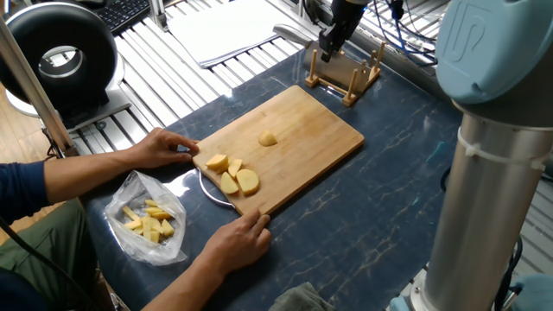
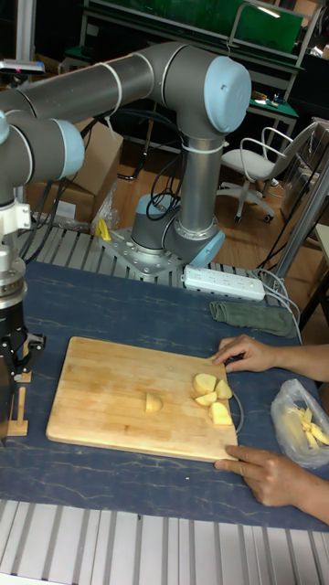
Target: Chop the potatoes
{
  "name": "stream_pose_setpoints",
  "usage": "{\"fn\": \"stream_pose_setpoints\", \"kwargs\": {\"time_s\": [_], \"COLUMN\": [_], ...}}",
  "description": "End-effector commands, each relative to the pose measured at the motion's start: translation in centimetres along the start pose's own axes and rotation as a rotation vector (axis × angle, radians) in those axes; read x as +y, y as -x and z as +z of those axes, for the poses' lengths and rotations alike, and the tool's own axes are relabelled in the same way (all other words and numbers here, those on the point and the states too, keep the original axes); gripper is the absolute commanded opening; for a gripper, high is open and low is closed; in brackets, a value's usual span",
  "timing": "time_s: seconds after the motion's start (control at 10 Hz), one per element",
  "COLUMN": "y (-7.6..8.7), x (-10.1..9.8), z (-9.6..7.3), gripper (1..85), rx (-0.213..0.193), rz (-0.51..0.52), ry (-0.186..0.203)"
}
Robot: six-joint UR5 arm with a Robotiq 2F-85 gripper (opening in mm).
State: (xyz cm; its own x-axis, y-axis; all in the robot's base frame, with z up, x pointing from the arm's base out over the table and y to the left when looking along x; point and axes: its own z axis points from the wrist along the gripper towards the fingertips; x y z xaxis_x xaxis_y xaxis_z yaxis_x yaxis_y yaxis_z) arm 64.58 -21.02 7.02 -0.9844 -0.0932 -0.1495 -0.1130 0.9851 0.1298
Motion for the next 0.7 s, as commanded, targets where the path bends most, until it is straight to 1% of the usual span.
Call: {"fn": "stream_pose_setpoints", "kwargs": {"time_s": [0.0, 0.6], "y": [0.68, 0.62], "x": [0.56, 0.76], "z": [0.36, 0.40], "gripper": [31.7, 30.7], "rx": [-0.014, -0.011], "rz": [0.022, 0.034], "ry": [-0.001, -0.011]}}
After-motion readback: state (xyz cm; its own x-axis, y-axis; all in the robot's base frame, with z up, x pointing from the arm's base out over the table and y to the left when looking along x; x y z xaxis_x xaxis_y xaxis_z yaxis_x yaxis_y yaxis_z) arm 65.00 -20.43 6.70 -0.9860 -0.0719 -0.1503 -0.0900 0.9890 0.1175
